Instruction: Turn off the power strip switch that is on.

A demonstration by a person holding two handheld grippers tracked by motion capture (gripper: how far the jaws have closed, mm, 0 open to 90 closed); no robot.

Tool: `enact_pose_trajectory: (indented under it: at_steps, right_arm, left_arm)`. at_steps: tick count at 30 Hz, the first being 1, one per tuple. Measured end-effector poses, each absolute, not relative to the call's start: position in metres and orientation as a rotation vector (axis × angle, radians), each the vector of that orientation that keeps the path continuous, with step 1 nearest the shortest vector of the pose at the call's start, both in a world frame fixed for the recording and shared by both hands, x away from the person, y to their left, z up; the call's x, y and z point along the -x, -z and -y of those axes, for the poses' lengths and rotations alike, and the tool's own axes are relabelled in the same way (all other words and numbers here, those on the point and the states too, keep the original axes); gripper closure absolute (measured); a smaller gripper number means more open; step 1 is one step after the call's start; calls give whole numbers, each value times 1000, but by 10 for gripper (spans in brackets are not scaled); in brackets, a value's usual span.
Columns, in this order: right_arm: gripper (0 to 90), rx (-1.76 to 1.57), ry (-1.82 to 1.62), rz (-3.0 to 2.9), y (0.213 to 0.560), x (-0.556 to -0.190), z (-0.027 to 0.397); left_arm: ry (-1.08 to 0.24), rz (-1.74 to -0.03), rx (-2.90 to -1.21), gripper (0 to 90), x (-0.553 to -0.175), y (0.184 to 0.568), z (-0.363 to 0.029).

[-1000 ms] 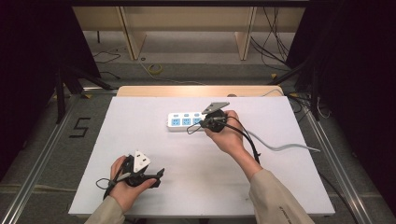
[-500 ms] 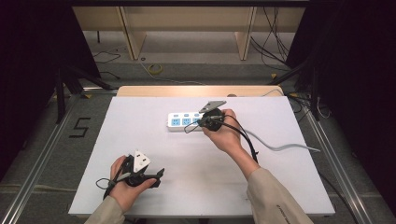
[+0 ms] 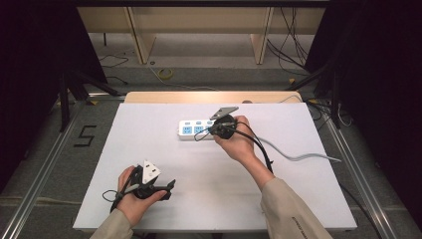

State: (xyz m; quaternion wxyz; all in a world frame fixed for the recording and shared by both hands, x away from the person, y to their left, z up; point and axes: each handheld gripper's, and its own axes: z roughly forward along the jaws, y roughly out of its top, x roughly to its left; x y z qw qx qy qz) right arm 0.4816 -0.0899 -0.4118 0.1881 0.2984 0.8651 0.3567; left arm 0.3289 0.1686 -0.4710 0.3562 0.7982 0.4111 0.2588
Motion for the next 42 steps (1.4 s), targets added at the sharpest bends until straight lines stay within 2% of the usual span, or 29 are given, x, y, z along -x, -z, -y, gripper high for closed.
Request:
enact_pose_trajectory:
  at_steps: [42]
  right_arm:
    - [900, -869, -989, -2452, 417, -507, 65]
  left_arm:
    - [-666, -1060, -2058, 140, -329, 471, -168]
